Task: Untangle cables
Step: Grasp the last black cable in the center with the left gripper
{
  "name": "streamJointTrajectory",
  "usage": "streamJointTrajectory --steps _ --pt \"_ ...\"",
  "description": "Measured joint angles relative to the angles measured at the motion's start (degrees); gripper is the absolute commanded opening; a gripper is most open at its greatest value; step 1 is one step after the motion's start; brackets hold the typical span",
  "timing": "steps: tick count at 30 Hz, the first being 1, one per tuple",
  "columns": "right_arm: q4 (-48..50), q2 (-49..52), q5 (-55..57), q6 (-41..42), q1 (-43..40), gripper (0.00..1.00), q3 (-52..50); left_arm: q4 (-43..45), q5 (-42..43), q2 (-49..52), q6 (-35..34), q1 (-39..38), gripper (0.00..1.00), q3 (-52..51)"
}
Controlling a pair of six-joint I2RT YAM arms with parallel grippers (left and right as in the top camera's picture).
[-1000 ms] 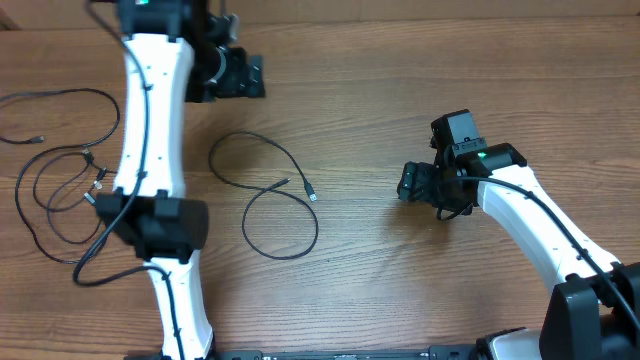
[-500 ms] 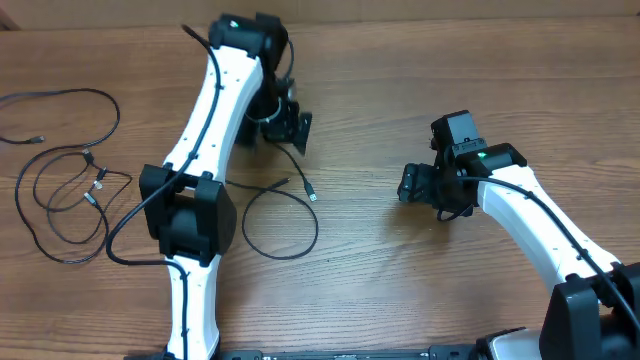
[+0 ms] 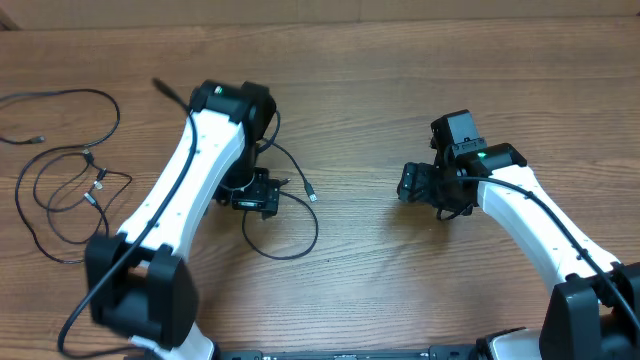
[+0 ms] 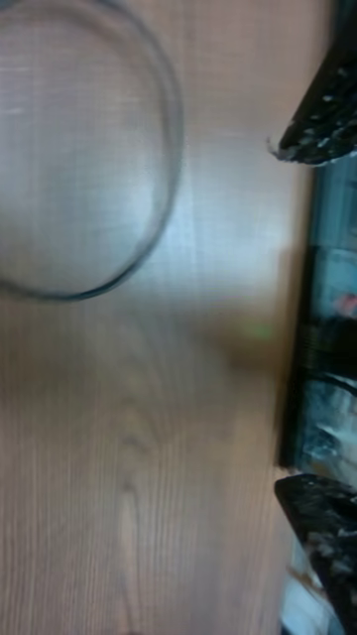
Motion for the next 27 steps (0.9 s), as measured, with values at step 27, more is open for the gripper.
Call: streamJointTrajectory --steps 27 --pt "0.57 0.00 0.00 -0.02 0.00 0.88 -0.02 30.86 9.99 9.46 5.86 -11.45 0.97 -7.85"
